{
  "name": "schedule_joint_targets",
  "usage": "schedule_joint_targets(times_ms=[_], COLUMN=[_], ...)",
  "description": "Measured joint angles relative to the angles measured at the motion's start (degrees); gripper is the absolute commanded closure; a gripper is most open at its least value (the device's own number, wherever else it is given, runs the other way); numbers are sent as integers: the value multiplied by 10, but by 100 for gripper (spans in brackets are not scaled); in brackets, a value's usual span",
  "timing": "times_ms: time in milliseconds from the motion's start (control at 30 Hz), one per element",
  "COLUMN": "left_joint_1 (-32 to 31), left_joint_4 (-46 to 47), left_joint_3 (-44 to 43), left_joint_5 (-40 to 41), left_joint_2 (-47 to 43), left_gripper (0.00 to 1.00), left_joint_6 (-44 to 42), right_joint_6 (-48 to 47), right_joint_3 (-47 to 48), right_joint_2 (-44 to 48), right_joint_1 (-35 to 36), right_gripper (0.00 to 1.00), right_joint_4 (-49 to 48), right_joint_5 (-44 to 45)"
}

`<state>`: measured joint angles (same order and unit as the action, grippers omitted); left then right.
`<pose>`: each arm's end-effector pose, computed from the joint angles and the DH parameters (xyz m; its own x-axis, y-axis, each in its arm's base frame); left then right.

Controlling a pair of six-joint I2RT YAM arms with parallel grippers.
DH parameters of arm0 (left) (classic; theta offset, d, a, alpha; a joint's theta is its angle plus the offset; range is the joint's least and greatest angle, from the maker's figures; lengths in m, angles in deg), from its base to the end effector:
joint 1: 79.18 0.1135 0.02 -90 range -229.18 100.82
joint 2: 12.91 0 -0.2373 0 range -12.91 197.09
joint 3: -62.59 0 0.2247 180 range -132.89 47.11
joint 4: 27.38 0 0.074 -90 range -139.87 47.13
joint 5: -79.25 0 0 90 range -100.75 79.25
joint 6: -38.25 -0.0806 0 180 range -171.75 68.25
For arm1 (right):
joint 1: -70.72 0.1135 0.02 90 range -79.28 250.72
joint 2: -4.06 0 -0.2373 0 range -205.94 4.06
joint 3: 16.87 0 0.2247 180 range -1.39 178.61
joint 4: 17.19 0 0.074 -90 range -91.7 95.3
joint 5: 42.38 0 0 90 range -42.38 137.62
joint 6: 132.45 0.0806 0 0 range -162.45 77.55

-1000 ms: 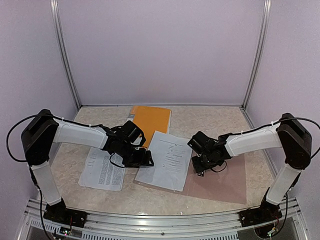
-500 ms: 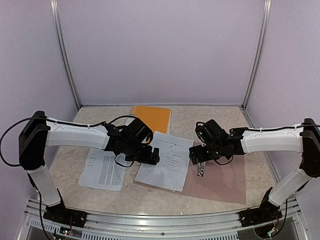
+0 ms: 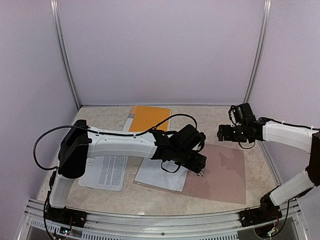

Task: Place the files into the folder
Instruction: Move the folder with some files to the center of the board.

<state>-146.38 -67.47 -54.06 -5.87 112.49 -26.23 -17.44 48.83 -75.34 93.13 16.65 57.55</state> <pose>0.1928 -0.4409 0.1566 -0.6497 0.4377 -0.6215 0.6836 0.6940 -0.2258 0.2810 0.1008 0.1804 -0.7313 0.1489 -0.6656 0.0456 0.9844 0.1701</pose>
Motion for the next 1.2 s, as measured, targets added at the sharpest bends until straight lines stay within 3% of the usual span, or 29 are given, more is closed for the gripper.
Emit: schedule_joint_targets(times_ms=[233,567,767,1000,1200], left_joint_1=[-3,2,3,3,11], left_joint_4=[-71,-154,-181,-183,-160], left_joint_3=[-149,-235,-268,-262,-177], left_joint_5=[-2,-16,-28,-14,-8], left_joint_2=[115,191,210,209,162], left_gripper=[42,53,64,79,85], left_joint_6=[-23,-31,-36,-28,-28], right_joint_6=[-19,-25,-25,-25,-33], right_joint_3=[-24,-49,-62,-68,-69], right_joint_2=[22,23,24,26,26], right_joint_1=[-33,-34,-34,-35,-35], right_gripper=[12,16,16,19,21], right_joint_4=[-15,-33,-39,-50,-51], right_joint_5=[-37,-80,-91,-113,-132])
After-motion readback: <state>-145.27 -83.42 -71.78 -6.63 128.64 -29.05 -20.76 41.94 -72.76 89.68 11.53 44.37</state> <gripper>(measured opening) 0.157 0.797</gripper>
